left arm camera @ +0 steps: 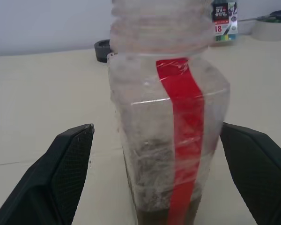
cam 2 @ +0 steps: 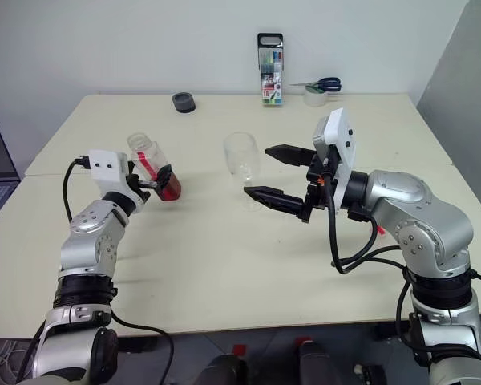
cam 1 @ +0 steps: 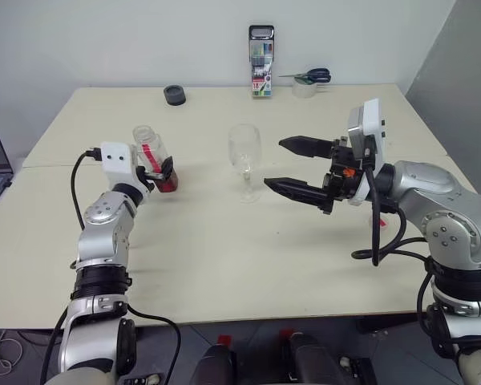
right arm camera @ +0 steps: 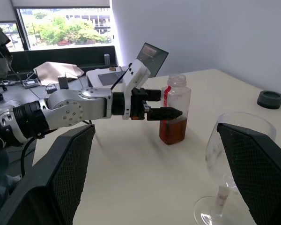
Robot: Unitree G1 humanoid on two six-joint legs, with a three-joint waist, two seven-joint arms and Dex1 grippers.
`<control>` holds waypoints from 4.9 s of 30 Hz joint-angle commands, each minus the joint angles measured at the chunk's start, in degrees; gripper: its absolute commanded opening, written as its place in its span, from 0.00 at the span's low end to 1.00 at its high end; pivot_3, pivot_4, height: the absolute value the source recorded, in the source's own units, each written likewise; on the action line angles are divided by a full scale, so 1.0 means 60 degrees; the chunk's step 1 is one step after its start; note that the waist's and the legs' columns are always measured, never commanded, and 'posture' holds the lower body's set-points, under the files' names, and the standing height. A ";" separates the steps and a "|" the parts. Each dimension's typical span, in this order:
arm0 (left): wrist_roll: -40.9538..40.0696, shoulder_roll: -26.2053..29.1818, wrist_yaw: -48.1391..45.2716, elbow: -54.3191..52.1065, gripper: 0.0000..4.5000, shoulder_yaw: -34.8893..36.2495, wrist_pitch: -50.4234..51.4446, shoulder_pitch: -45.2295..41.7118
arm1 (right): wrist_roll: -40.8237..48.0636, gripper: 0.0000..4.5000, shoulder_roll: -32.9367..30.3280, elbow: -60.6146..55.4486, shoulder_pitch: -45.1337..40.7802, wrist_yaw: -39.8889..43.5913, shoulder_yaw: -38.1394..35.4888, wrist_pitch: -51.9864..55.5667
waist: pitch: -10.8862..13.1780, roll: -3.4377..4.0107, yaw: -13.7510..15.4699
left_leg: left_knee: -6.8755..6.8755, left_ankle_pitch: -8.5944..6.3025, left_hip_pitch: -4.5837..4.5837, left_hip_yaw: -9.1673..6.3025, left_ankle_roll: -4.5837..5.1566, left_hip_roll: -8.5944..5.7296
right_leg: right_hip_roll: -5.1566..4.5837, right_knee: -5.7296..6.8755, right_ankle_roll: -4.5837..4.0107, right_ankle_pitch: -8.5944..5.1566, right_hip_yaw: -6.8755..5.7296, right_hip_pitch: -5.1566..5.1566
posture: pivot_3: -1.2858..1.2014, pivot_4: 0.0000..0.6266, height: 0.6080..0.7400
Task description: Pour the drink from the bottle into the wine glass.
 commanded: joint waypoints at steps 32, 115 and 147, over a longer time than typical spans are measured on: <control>0.0802 0.0447 -0.1080 0.3743 0.38 -0.0363 -0.2736 -0.1760 | 0.0391 1.00 0.0047 -0.0458 0.0098 -0.1041 -0.0349 -0.0180 | -0.0001 -0.0002 -0.0013 | 0.0000 -0.0010 -0.0003 0.0009 0.0019 -0.0003 | -0.0002 0.0015 0.0001 0.0000 -0.0023 -0.0013 | 0.52 0.24 1.00; 0.9435 0.2141 0.0988 0.7553 0.38 -0.7155 -0.8555 -0.8497 | -0.2355 1.00 0.1087 -0.0514 0.1705 -0.2401 0.0030 -0.2883 | 0.0007 -0.0015 -0.0030 | 0.0010 -0.0015 -0.0013 0.0066 0.0034 -0.0048 | 0.0026 0.0041 0.0021 -0.0012 -0.0025 -0.0021 | 0.52 0.24 1.00; 1.0441 0.2344 0.1767 0.7660 0.38 -0.7789 -0.8739 -0.9010 | -0.2438 1.00 0.1220 -0.0351 0.1771 -0.2356 0.0121 -0.3177 | 0.0007 -0.0015 -0.0031 | 0.0016 -0.0015 -0.0013 0.0082 0.0034 -0.0064 | 0.0025 0.0049 0.0021 -0.0012 -0.0022 -0.0021 | 0.52 0.24 1.00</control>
